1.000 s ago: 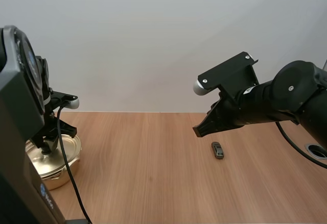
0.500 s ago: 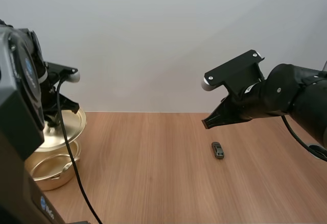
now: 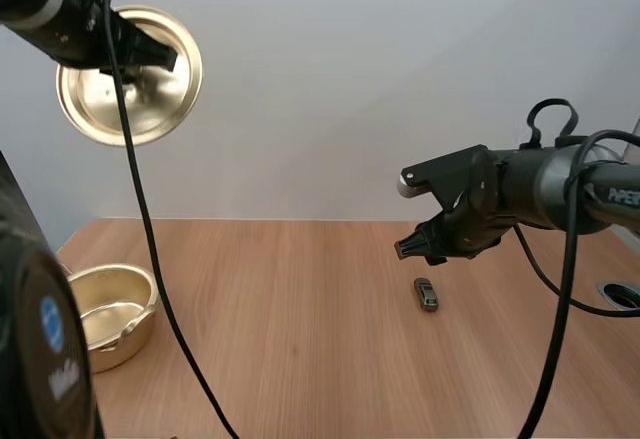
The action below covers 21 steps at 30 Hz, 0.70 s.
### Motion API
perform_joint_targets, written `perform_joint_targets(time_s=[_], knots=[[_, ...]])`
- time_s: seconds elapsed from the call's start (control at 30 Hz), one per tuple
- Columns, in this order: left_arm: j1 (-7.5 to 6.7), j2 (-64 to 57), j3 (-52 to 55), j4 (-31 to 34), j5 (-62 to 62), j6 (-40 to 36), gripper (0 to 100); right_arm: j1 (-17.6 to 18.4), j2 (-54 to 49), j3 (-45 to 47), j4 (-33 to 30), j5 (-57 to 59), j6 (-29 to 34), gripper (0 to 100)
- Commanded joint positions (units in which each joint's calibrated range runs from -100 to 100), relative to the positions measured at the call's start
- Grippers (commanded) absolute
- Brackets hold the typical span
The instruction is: Open the pot, put the car inside, and close it
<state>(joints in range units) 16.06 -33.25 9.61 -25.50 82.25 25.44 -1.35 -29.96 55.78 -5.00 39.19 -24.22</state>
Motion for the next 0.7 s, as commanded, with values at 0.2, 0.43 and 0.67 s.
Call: perform_joint_targets(time_s=[0.2, 0.43, 0.67], knots=[[0.03, -8.24, -3.71, -0.78, -0.12, 1.15, 0, 0.06, 6.65, -2.24, 0.01, -2.83, 2.63, 84], [0.03, -11.32, -7.13, -0.62, 0.47, 1.15, 0, 0.06, 10.47, -2.38, 0.01, -2.39, 2.95, 96], [0.03, -11.47, -11.04, -0.62, 6.6, 1.15, 0, 0.06, 13.34, -3.23, 1.95, -1.62, 2.76, 96]])
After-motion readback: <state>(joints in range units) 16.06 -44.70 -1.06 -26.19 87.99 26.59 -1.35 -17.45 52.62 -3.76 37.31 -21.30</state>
